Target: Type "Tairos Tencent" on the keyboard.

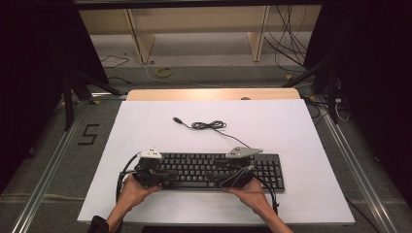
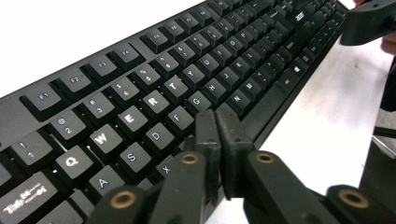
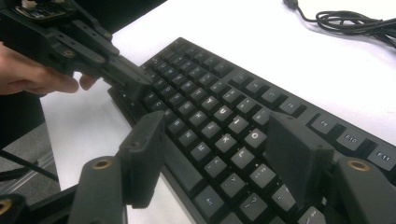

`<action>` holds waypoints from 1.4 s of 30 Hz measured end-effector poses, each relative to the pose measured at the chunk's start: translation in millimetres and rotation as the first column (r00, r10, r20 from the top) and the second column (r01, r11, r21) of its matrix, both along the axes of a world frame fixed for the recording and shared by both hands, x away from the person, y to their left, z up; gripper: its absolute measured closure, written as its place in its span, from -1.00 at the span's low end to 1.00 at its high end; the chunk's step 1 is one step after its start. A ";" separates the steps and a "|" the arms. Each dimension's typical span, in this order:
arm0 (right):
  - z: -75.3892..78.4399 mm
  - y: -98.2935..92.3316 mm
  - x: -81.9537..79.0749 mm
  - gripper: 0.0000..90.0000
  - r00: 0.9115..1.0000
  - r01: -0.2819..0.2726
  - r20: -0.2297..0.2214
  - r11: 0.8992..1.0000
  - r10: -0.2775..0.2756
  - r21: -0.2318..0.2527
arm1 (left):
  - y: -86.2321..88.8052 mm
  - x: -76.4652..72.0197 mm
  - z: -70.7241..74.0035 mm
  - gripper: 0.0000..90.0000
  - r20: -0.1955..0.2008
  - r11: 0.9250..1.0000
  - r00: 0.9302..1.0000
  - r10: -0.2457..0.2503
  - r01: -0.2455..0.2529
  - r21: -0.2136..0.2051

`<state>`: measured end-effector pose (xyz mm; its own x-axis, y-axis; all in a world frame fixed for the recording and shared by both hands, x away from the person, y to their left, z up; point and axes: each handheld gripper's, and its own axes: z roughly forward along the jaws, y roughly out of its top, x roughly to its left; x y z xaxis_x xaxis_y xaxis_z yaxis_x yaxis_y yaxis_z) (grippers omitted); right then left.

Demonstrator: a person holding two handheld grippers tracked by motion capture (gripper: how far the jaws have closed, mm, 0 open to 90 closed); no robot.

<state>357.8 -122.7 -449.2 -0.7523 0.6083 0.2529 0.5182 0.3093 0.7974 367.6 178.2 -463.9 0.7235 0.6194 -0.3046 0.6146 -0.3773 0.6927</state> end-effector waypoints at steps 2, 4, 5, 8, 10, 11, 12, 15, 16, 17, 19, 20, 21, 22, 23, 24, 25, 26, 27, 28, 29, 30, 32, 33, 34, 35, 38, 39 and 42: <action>0.2 -0.1 -0.7 -0.17 1.000 -0.001 0.000 1.000 0.001 0.000 | -0.7 0.9 -0.8 0.98 -0.002 1.000 1.000 -0.002 0.002 0.007; 0.2 -0.2 -1.1 -0.19 1.000 0.001 0.001 1.000 -0.001 0.003 | -2.2 2.4 -2.9 0.98 -0.007 1.000 1.000 -0.003 0.003 0.017; 0.3 -1.3 -1.4 -0.23 1.000 0.002 0.004 1.000 -0.002 0.007 | -3.1 3.0 -4.3 0.98 -0.010 1.000 1.000 -0.005 0.005 0.024; 0.3 -2.8 -2.0 -0.25 1.000 0.006 0.006 1.000 -0.006 0.011 | -4.5 4.5 -7.0 0.98 -0.017 0.999 1.000 -0.003 0.003 0.039; 0.5 -3.1 -2.6 -0.25 1.000 0.008 0.002 1.000 -0.008 0.012 | -5.0 5.7 -8.3 0.98 -0.017 0.999 1.000 0.001 -0.001 0.046; 0.5 -3.8 -3.2 -0.25 1.000 0.008 0.004 1.000 -0.008 0.015 | -5.3 6.0 -8.7 0.98 -0.019 0.999 1.000 0.001 0.000 0.047; 0.4 -4.0 -3.5 -0.25 1.000 0.007 0.005 1.000 -0.007 0.015 | -5.3 6.3 -8.8 0.98 -0.021 0.999 1.000 0.000 0.001 0.051; 0.1 -4.3 -3.9 -0.25 1.000 0.005 0.006 1.000 -0.005 0.013 | -6.8 6.8 -10.1 0.98 -0.023 0.998 1.000 0.002 0.000 0.062; 0.1 -4.3 -4.1 -0.25 1.000 0.005 0.006 1.000 -0.005 0.014 | -6.8 6.8 -10.1 0.98 -0.023 0.998 1.000 0.002 0.000 0.062; 0.1 -4.4 -4.2 -0.25 1.000 0.005 0.006 1.000 -0.005 0.014 | -6.9 7.4 -11.9 0.98 -0.026 0.997 1.000 -0.002 0.004 0.072; 0.3 -4.6 -4.3 -0.25 1.000 0.005 0.008 1.000 -0.005 0.014 | -7.8 7.9 -13.4 0.98 -0.029 0.996 1.000 0.004 -0.001 0.085; 0.5 -4.7 -4.5 -0.25 1.000 0.005 0.006 1.000 -0.005 0.015 | -7.9 7.8 -13.8 0.98 -0.034 0.997 0.999 0.009 -0.006 0.079; 0.5 -4.7 -4.7 -0.25 1.000 0.006 0.004 1.000 -0.006 0.014 | -7.8 7.8 -13.8 0.98 -0.033 0.997 0.999 0.008 -0.005 0.080; 0.5 -4.7 -4.7 -0.25 1.000 0.006 0.004 1.000 -0.006 0.014 | -7.8 7.8 -13.8 0.98 -0.033 0.997 0.999 0.008 -0.005 0.080; 0.5 -5.1 -4.8 -0.25 1.000 0.007 0.003 1.000 -0.007 0.012 | -7.9 7.7 -13.8 0.98 -0.033 0.997 0.999 0.008 -0.005 0.080; 0.4 -5.3 -4.6 -0.25 1.000 0.007 0.003 1.000 -0.007 0.012 | -7.8 7.7 -14.0 0.98 -0.033 0.997 0.999 0.008 -0.005 0.079; 0.4 -5.3 -4.6 -0.25 1.000 0.007 0.003 1.000 -0.007 0.012 | -7.8 7.7 -14.0 0.98 -0.033 0.997 0.999 0.008 -0.005 0.079; 0.3 -5.6 -4.3 -0.24 1.000 0.012 0.001 1.000 -0.012 0.012 | -7.7 7.7 -14.0 0.98 -0.033 0.997 0.999 0.008 -0.005 0.078; 0.3 -5.7 -4.2 -0.25 1.000 0.011 0.003 1.000 -0.011 0.012 | -7.9 7.5 -13.7 0.98 -0.032 0.997 0.999 0.009 -0.006 0.080; 0.3 -5.7 -4.2 -0.25 1.000 0.011 0.003 1.000 -0.011 0.012 | -8.2 7.2 -13.1 0.98 -0.028 0.997 1.000 0.006 -0.004 0.083; 0.5 -5.7 -4.2 -0.24 1.000 0.009 0.005 1.000 -0.009 0.011 | -7.9 7.0 -12.4 0.98 -0.025 0.997 1.000 0.003 -0.001 0.082; 0.5 -5.7 -4.2 -0.24 1.000 0.009 0.005 1.000 -0.009 0.011 | -7.2 7.1 -11.7 0.98 -0.023 0.997 1.000 0.002 0.000 0.077; 0.7 -5.9 -4.3 -0.25 1.000 0.009 0.002 1.000 -0.009 0.013 | -6.0 6.7 -9.0 0.94 -0.020 0.998 1.000 0.009 -0.007 0.061; 0.7 -6.0 -4.3 -0.25 1.000 0.009 0.002 1.000 -0.009 0.013 | -4.9 6.6 -7.2 0.92 -0.015 0.998 1.000 0.010 -0.010 0.056; 0.6 -6.0 -4.1 -0.25 1.000 0.009 0.002 1.000 -0.009 0.014 | -3.8 6.5 -5.5 0.91 -0.013 0.999 1.000 0.013 -0.012 0.045; 0.5 -6.0 -4.1 -0.25 1.000 0.009 0.001 1.000 -0.009 0.013 | -3.0 6.3 -4.0 0.89 -0.012 0.999 1.000 0.015 -0.015 0.032; 0.4 -5.8 -4.2 -0.24 1.000 0.009 0.001 1.000 -0.009 0.013 | -0.3 6.3 0.1 0.83 -0.011 1.000 1.000 0.022 -0.022 0.008; 0.4 -5.3 -4.5 -0.25 1.000 0.009 0.000 1.000 -0.009 0.013 | 1.5 7.0 1.3 0.77 -0.011 1.000 1.000 0.026 -0.026 0.002; 0.0 -4.3 -4.7 -0.25 1.000 0.005 0.000 1.000 -0.005 0.011 | 3.7 7.8 2.3 0.67 -0.013 0.999 0.999 0.032 -0.032 0.002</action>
